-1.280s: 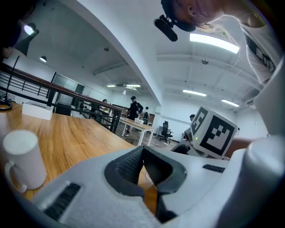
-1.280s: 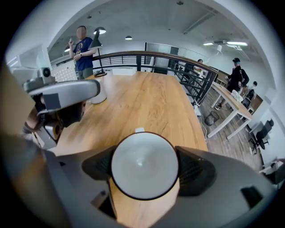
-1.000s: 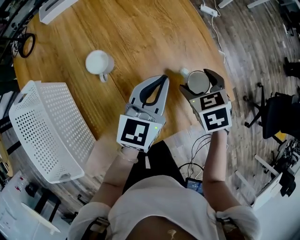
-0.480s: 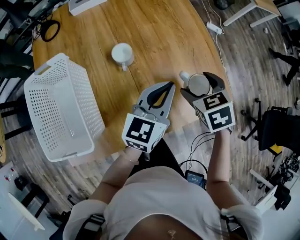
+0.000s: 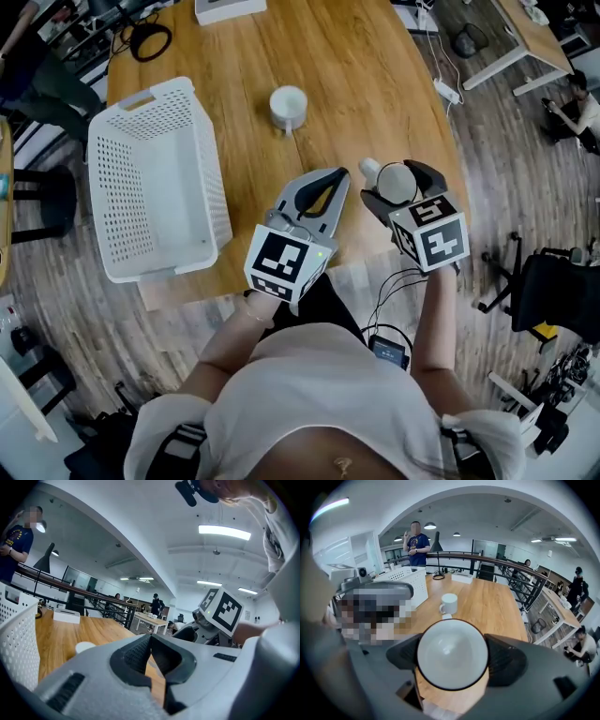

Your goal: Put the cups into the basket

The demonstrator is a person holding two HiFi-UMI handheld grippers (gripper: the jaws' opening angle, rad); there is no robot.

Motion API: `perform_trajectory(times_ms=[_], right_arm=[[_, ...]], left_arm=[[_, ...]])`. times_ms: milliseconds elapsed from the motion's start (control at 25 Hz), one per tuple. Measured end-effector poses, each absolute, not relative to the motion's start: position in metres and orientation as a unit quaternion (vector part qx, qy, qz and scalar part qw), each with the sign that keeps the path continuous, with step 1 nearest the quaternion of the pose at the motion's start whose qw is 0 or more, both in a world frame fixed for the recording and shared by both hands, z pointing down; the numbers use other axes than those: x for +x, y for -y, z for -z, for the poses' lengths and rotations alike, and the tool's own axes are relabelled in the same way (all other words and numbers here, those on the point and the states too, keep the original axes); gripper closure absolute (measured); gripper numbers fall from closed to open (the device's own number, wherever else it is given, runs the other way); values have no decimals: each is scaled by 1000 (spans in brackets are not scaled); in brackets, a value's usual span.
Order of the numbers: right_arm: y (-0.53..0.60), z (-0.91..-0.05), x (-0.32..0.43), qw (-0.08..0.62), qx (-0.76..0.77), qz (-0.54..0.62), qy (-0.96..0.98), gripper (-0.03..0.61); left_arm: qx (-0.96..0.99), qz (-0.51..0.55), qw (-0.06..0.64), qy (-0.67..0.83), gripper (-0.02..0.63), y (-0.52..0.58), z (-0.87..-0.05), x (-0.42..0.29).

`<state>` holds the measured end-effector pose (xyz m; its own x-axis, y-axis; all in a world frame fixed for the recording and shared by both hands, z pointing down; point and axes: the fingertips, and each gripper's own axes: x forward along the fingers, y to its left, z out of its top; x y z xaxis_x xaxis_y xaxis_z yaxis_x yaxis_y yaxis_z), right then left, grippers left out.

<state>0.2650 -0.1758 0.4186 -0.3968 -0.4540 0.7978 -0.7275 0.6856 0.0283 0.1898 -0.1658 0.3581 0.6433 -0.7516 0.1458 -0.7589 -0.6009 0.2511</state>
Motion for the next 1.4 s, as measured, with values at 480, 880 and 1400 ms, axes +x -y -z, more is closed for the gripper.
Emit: perform_trajectory(times_ms=[480,880,1400], right_arm=[[165,-386,208,420,322,-110,841,178],[176,-334,102,389,229,-19,892,178],[153,-309,-35,364,113,57,923,178]], left_arm=[[878,21,108,466,606,151,-316,135],[826,49,62,558,606,135,-274,46],[734,60,47,675,606,87,-268,-73]])
